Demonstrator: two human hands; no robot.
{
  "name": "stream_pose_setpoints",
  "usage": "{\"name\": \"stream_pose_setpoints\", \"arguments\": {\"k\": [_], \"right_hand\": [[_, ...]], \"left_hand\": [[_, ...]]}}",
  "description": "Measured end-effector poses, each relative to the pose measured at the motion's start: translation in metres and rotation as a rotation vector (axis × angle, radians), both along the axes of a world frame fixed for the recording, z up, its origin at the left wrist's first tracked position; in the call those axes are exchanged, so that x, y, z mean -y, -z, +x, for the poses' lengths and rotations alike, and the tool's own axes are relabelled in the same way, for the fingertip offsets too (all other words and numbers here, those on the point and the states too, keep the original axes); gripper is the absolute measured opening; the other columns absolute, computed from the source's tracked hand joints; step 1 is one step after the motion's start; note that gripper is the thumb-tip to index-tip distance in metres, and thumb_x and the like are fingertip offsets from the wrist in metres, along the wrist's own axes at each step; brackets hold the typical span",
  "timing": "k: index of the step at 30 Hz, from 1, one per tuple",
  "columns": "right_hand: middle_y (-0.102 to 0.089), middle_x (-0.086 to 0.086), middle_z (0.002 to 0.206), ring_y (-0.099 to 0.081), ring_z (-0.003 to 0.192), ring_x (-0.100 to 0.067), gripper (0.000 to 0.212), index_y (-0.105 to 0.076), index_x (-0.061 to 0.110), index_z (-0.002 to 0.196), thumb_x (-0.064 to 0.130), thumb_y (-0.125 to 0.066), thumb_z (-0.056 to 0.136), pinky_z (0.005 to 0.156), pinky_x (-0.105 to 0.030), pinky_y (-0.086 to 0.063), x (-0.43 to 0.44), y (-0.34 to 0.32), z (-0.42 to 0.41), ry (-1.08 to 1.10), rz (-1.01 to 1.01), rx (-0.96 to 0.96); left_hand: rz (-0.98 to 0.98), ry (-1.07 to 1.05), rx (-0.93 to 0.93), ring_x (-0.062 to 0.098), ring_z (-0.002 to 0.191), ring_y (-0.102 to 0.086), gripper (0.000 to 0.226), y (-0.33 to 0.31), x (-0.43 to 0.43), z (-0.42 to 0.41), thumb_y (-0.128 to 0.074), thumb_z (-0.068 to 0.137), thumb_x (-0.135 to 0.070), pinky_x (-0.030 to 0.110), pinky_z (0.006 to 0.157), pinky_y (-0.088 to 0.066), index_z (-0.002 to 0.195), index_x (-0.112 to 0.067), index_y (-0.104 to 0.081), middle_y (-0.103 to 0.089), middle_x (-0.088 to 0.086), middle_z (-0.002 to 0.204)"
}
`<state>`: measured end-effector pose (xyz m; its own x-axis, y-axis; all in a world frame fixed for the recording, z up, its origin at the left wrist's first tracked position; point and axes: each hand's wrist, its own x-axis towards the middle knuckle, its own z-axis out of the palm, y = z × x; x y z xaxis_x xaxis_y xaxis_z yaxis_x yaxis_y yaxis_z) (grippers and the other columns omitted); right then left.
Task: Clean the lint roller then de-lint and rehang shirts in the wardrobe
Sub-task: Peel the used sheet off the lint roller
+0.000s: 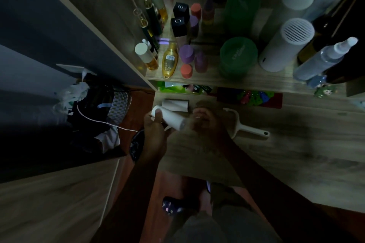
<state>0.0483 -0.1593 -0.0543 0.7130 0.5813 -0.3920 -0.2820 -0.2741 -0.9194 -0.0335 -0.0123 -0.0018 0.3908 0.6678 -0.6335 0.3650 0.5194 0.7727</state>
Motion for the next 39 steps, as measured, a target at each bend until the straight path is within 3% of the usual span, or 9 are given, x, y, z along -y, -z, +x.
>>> {"name": "stream_pose_setpoints", "arguments": {"k": [3, 4, 7, 11, 19, 25, 34, 37, 39], "right_hand": [[-0.064, 0.006, 0.107, -0.065, 0.09, -0.002, 0.076, -0.055, 0.025, 0.11, 0.069, -0.079, 0.053, 0.082, -0.016, -0.052, 0.003, -0.004, -0.012, -0.013, 0.109, -0.024], [-0.065, 0.003, 0.105, -0.066, 0.087, -0.001, 0.072, -0.057, 0.021, 0.108, 0.064, -0.083, 0.057, 0.08, -0.018, -0.054, 0.003, -0.006, -0.015, -0.025, 0.114, -0.006], [-0.067, -0.001, 0.096, -0.066, 0.076, 0.004, 0.045, -0.06, 0.009, 0.103, 0.017, -0.09, 0.07, 0.063, -0.017, -0.054, -0.002, -0.009, -0.021, -0.005, 0.082, 0.016], [-0.069, 0.0, 0.095, -0.069, 0.073, -0.005, 0.037, -0.06, 0.023, 0.096, 0.015, -0.088, 0.072, 0.048, -0.021, -0.051, -0.007, -0.011, -0.025, 0.059, 0.067, 0.028], [-0.07, -0.001, 0.102, -0.07, 0.077, -0.011, 0.041, -0.058, 0.034, 0.096, 0.022, -0.089, 0.071, 0.057, -0.019, -0.051, -0.011, -0.017, -0.027, 0.082, 0.035, 0.1], [-0.069, 0.017, 0.095, -0.068, 0.079, -0.002, 0.039, -0.057, 0.037, 0.092, 0.022, -0.087, 0.073, 0.065, -0.016, -0.051, -0.01, -0.024, -0.029, 0.085, 0.011, 0.15], [-0.067, 0.025, 0.088, -0.061, 0.08, 0.018, 0.047, -0.056, 0.031, 0.097, 0.004, -0.086, 0.073, 0.067, -0.002, -0.046, -0.004, -0.027, -0.029, 0.136, 0.046, 0.128], [-0.063, 0.041, 0.093, -0.059, 0.083, 0.019, 0.047, -0.056, 0.033, 0.097, 0.008, -0.087, 0.072, 0.067, -0.003, -0.047, -0.003, -0.027, -0.028, 0.127, 0.026, 0.145], [-0.062, 0.041, 0.093, -0.058, 0.083, 0.02, 0.049, -0.055, 0.039, 0.097, 0.013, -0.088, 0.072, 0.065, -0.005, -0.048, -0.004, -0.027, -0.028, 0.14, 0.007, 0.152]], "left_hand": [[0.031, 0.015, 0.03, 0.029, 0.11, -0.065, 0.038, -0.001, 0.001, -0.003, -0.041, 0.106, -0.029, 0.033, 0.07, -0.057, 0.138, -0.009, -0.042, -0.061, 0.015, 0.126], [0.044, 0.012, 0.024, 0.027, 0.108, -0.065, 0.038, -0.003, 0.002, -0.003, -0.041, 0.106, -0.03, 0.033, 0.07, -0.057, 0.138, -0.009, -0.043, -0.061, 0.013, 0.124], [0.058, 0.005, 0.031, 0.019, 0.1, -0.066, 0.031, -0.006, 0.004, 0.0, -0.041, 0.106, -0.028, 0.029, 0.067, -0.057, 0.133, -0.014, -0.044, -0.062, 0.008, 0.116], [0.105, 0.051, 0.045, 0.014, 0.097, -0.066, 0.022, -0.009, 0.006, 0.001, -0.039, 0.107, -0.028, 0.025, 0.065, -0.057, 0.126, -0.018, -0.043, -0.062, 0.002, 0.11], [0.127, 0.07, 0.058, 0.012, 0.099, -0.064, 0.023, -0.012, 0.005, 0.003, -0.038, 0.107, -0.03, 0.022, 0.064, -0.058, 0.128, -0.02, -0.042, -0.06, -0.002, 0.111], [0.144, 0.077, 0.065, 0.015, 0.101, -0.065, 0.032, -0.012, 0.007, 0.001, -0.037, 0.107, -0.03, 0.023, 0.065, -0.058, 0.134, -0.014, -0.04, -0.061, 0.001, 0.114], [0.159, 0.076, 0.071, 0.015, 0.098, -0.064, 0.031, -0.01, 0.012, 0.008, -0.037, 0.107, -0.028, 0.024, 0.064, -0.058, 0.134, -0.012, -0.04, -0.06, 0.003, 0.116], [0.169, 0.086, 0.062, 0.012, 0.099, -0.064, 0.027, -0.009, 0.013, 0.01, -0.037, 0.107, -0.028, 0.025, 0.068, -0.057, 0.131, -0.017, -0.04, -0.059, -0.001, 0.114], [0.178, 0.093, 0.054, 0.013, 0.103, -0.063, 0.031, -0.008, 0.012, 0.01, -0.037, 0.107, -0.029, 0.027, 0.072, -0.057, 0.135, -0.015, -0.039, -0.059, 0.001, 0.118]]}}
